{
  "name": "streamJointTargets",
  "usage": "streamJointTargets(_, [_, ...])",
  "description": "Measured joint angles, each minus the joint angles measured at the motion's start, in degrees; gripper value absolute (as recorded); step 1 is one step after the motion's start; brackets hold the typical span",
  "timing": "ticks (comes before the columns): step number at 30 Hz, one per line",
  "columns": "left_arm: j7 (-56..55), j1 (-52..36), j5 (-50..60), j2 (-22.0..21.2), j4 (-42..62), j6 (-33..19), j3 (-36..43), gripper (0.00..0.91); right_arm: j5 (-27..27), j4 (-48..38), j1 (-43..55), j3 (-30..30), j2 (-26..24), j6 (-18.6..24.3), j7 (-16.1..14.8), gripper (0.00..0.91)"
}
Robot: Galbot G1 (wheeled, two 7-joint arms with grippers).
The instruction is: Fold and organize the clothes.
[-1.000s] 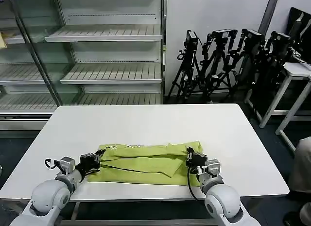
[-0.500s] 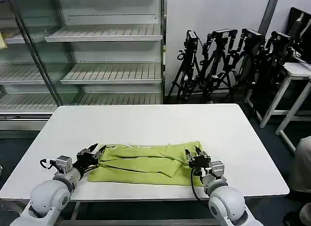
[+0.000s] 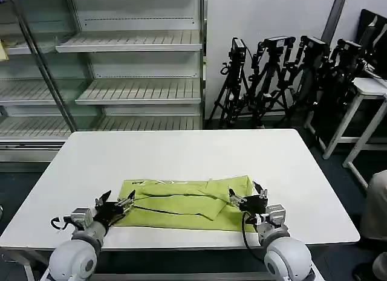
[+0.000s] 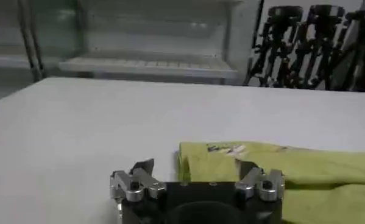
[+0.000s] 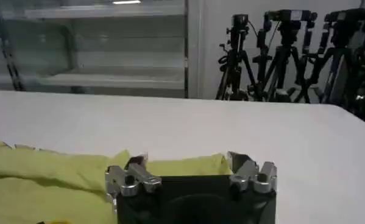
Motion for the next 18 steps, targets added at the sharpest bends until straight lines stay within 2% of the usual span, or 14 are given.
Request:
streamJointTargets(1, [-0.4, 0.3, -0.3, -0.3, 0.1, -0.1, 0.0, 0.060, -0.1, 0.0, -0.1, 0.0, 0.0, 0.1, 0.0, 0.907])
streamJointTargets(2, [-0.7, 0.5, -0.6, -0.6, 0.1, -0.2, -0.1, 0.010, -0.1, 0.0, -0.1, 0.0, 0.0, 0.2, 0.0, 0.907])
streamJointTargets(18, [-1.7, 1.3, -1.4, -4.0, 1.0, -2.0, 1.7, 0.010, -1.5, -0.4, -1.6, -0.2, 0.2, 1.5, -0.1, 0.907])
